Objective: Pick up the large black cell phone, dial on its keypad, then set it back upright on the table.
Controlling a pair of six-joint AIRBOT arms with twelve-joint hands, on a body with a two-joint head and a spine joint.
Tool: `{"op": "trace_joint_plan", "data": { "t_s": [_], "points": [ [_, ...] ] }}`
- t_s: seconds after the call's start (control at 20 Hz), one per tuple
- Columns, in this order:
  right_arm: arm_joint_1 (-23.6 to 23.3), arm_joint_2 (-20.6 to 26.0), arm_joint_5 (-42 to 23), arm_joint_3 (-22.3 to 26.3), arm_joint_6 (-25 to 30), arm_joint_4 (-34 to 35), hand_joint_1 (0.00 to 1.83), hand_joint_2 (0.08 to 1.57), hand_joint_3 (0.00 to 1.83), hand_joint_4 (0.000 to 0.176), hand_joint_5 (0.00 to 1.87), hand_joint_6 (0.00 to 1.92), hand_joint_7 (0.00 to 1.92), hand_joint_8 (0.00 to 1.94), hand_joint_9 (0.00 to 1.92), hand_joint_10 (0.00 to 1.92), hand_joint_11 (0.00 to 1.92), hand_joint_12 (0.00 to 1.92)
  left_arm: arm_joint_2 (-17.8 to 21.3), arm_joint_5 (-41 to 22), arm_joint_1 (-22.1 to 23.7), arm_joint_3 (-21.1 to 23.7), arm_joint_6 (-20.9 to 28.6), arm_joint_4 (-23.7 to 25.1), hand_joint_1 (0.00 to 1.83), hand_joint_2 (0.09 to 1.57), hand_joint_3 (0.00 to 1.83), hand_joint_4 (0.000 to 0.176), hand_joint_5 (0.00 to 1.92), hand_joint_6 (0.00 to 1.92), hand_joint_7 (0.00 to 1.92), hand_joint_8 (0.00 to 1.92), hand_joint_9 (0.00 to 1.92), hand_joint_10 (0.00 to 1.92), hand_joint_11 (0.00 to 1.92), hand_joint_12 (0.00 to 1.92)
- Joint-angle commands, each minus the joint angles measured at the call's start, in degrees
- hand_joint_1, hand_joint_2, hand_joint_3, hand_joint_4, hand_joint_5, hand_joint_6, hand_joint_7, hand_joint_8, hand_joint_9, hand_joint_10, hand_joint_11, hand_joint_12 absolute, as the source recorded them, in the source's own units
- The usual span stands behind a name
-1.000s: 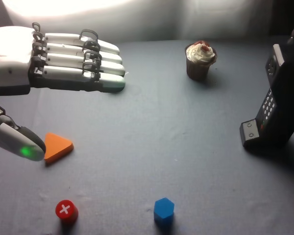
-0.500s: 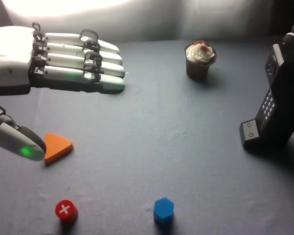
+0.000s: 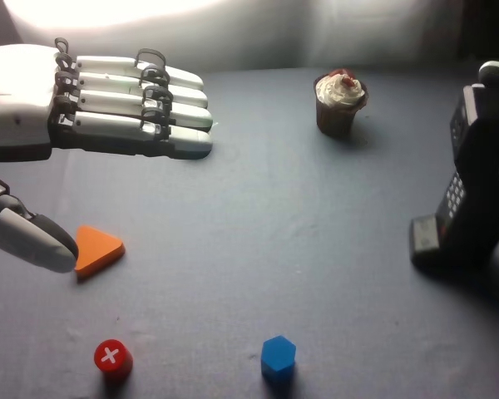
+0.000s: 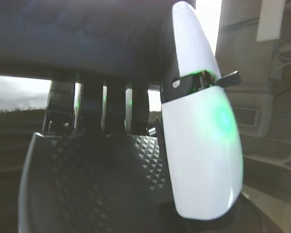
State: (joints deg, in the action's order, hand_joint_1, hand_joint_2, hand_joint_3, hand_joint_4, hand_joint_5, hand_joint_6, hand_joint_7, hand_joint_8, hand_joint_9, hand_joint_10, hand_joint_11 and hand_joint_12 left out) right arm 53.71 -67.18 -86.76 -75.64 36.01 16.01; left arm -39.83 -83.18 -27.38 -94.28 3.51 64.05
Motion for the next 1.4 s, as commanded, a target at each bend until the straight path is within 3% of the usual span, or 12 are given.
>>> {"op": "trace_joint_plan", "data": {
  "t_s": [0.0, 0.05, 0.3, 0.4, 0.9, 1.0, 1.05, 1.1, 1.2, 1.25, 1.3, 1.35],
  "points": [
    [-0.30, 0.63, -6.79, -0.13, 0.99, 0.36, 1.50, 1.11, 0.00, 0.000, 0.84, 0.89, 0.88, 1.04, 0.97, 1.05, 0.91, 1.51, 0.11, -4.02, 1.54, -0.14, 0.30, -5.69, 0.00, 1.11, 0.00, 0.000, 0.10, 0.00, 0.10, 0.00, 0.06, 0.00, 0.00, 0.15],
    [-0.30, 0.69, -6.79, -0.16, 0.99, 0.36, 1.41, 1.10, 0.00, 0.000, 0.97, 0.74, 0.97, 1.00, 1.01, 1.19, 0.89, 1.36, 0.11, -4.02, 1.54, -0.15, 0.30, -5.70, 0.00, 1.11, 0.00, 0.000, 0.10, 0.00, 0.11, 0.00, 0.06, 0.00, 0.00, 0.15],
    [-0.65, 1.12, -6.83, -0.52, 0.99, 0.39, 1.38, 1.11, 0.00, 0.000, 1.03, 0.64, 0.96, 1.06, 0.90, 1.36, 0.89, 1.37, 0.15, -3.87, 1.84, -0.11, 0.80, -5.72, 0.00, 1.11, 0.00, 0.000, 0.11, 0.00, 0.11, 0.00, 0.08, 0.00, 0.00, 0.18],
    [-1.38, 1.36, -6.88, -0.95, 0.91, 0.40, 1.37, 1.15, 0.00, 0.000, 0.98, 0.71, 0.85, 1.23, 0.82, 1.47, 0.85, 1.42, 0.19, -3.87, 2.13, -0.22, 1.20, -5.68, 0.00, 1.11, 0.00, 0.000, 0.10, 0.00, 0.11, 0.00, 0.07, 0.00, 0.00, 0.16],
    [-5.33, 3.01, -5.32, -0.91, 0.89, 1.21, 1.36, 1.17, 0.00, 0.000, 0.98, 0.76, 0.81, 1.30, 0.78, 1.48, 0.83, 1.39, -0.19, -2.53, 4.07, -0.13, 6.80, -4.16, 0.00, 1.11, 0.00, 0.000, 0.05, 0.00, 0.08, 0.00, 0.06, 0.00, 0.00, 0.08],
    [-6.56, 3.85, -3.93, -0.36, 0.89, 1.31, 1.36, 1.17, 0.00, 0.000, 1.06, 0.59, 0.81, 1.32, 0.76, 1.57, 0.79, 1.49, -0.33, -1.43, 4.10, -0.12, 6.52, -2.83, 0.00, 1.13, 0.01, 0.000, 0.07, 0.01, 0.11, 0.01, 0.08, 0.01, 0.00, 0.00],
    [-7.16, 4.09, -3.71, -0.31, 0.88, 1.30, 1.36, 1.18, 0.01, 0.000, 0.98, 0.72, 0.78, 1.36, 0.72, 1.57, 0.78, 1.51, -0.38, -1.81, 4.08, 0.06, 7.29, -2.72, 0.00, 1.15, 0.01, 0.000, 0.07, 0.01, 0.11, 0.01, 0.08, 0.01, 0.00, 0.00],
    [-7.73, 4.32, -3.51, -0.30, 0.73, 1.29, 1.35, 1.18, 0.00, 0.000, 0.99, 0.72, 0.76, 1.39, 0.72, 1.56, 0.79, 1.50, -0.36, -1.40, 4.19, 0.35, 7.66, -2.43, 0.16, 1.19, 0.01, 0.000, 0.09, 0.00, 0.15, 0.01, 0.13, 0.01, 0.04, 0.03],
    [-8.85, 5.10, -2.28, 0.13, 0.52, 1.16, 1.36, 1.16, 0.00, 0.000, 1.04, 0.63, 0.81, 1.30, 0.77, 1.49, 0.86, 1.42, -0.31, 1.40, 4.76, 0.80, 10.36, -0.24, 0.28, 1.20, 0.00, 0.006, 0.11, 0.02, 0.17, 0.02, 0.17, 0.00, 0.01, 0.23],
    [-9.01, 5.38, -1.59, 0.48, 0.52, 0.83, 1.37, 1.15, 0.00, 0.000, 1.01, 0.70, 0.84, 1.24, 0.81, 1.46, 0.86, 1.36, -0.51, 1.17, 4.78, 0.77, 10.20, -0.75, 0.53, 1.25, 0.00, 0.063, 0.16, 0.00, 0.29, 0.00, 0.42, 0.03, 0.00, 0.93],
    [-9.03, 5.60, -1.38, 0.81, 0.52, 0.58, 1.37, 1.15, 0.00, 0.000, 1.01, 0.70, 0.84, 1.24, 0.81, 1.46, 0.86, 1.36, -0.77, 0.64, 4.35, 0.80, 9.05, -2.47, 0.53, 1.25, 0.00, 0.063, 0.16, 0.00, 0.29, 0.00, 0.42, 0.03, 0.00, 0.93],
    [-9.04, 6.04, -1.17, 1.28, 0.52, 0.35, 1.37, 1.15, 0.00, 0.000, 1.00, 0.73, 0.83, 1.24, 0.83, 1.44, 0.88, 1.34, -1.06, 0.70, 3.87, 0.87, 8.75, -3.09, 0.58, 1.30, 0.01, 0.077, 0.19, 0.00, 0.44, 0.02, 0.57, 0.09, 0.09, 1.19]
  ]
}}
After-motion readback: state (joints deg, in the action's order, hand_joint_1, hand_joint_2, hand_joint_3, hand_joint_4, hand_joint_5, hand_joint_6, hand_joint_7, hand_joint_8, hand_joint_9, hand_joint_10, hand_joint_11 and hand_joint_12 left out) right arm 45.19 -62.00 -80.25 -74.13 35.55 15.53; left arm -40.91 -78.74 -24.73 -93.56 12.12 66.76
